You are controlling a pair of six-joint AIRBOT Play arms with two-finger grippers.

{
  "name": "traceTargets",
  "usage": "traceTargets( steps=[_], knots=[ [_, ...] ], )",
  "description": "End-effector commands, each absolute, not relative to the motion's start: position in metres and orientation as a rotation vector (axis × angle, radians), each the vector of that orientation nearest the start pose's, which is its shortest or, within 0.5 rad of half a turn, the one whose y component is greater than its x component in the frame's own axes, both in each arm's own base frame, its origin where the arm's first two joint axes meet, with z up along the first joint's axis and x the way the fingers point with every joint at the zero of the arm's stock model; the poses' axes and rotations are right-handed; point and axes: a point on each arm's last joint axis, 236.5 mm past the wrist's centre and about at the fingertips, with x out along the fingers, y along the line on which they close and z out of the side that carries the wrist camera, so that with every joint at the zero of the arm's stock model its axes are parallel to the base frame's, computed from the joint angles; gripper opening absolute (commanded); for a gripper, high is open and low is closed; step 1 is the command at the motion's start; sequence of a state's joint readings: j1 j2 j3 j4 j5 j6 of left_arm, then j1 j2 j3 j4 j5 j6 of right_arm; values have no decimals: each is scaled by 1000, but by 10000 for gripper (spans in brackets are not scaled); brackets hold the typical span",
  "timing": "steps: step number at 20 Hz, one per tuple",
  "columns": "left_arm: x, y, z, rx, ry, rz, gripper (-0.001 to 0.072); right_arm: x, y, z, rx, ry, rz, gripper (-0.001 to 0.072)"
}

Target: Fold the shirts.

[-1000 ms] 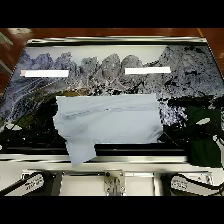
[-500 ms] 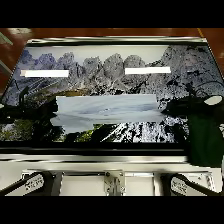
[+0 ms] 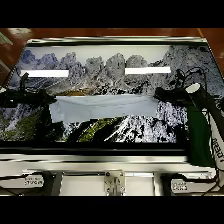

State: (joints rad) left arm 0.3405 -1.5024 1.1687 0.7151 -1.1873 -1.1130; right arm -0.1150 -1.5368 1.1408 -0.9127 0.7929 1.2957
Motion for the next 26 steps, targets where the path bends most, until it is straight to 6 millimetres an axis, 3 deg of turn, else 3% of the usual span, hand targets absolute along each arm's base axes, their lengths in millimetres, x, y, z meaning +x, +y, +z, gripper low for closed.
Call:
traceTargets(
  steps=[1,6,9,10,11,12,13,15,18,20,24,26],
  knots=[
    [452,-23,-29,-754,1171,-378,35,482,38,-70,475,1104,116,73],
    [487,-33,-43,-776,1149,-381,35,479,38,-86,493,1137,107,74],
    [492,-42,-53,-775,1164,-382,37,480,38,-87,498,1137,100,75],
    [490,-45,-55,-776,1173,-388,144,480,38,-87,499,1135,102,207],
    [489,-47,-54,-775,1178,-395,410,478,40,-86,490,1144,115,556],
    [486,-47,-52,-777,1189,-410,630,472,39,-84,462,1159,143,704],
    [483,-46,-48,-781,1199,-426,671,467,32,-80,439,1170,152,704],
    [476,-38,-37,-801,1218,-455,670,458,9,-75,455,1191,110,704],
    [462,-37,-22,-830,1253,-486,665,437,-10,-84,633,1281,50,703],
    [457,-45,-12,-814,1259,-516,664,436,1,-93,735,1310,78,704],
    [453,-71,8,-778,1251,-580,664,463,50,-103,895,1248,186,703],
    [454,-87,18,-787,1237,-619,646,468,70,-112,931,1252,204,703]
  ],
)
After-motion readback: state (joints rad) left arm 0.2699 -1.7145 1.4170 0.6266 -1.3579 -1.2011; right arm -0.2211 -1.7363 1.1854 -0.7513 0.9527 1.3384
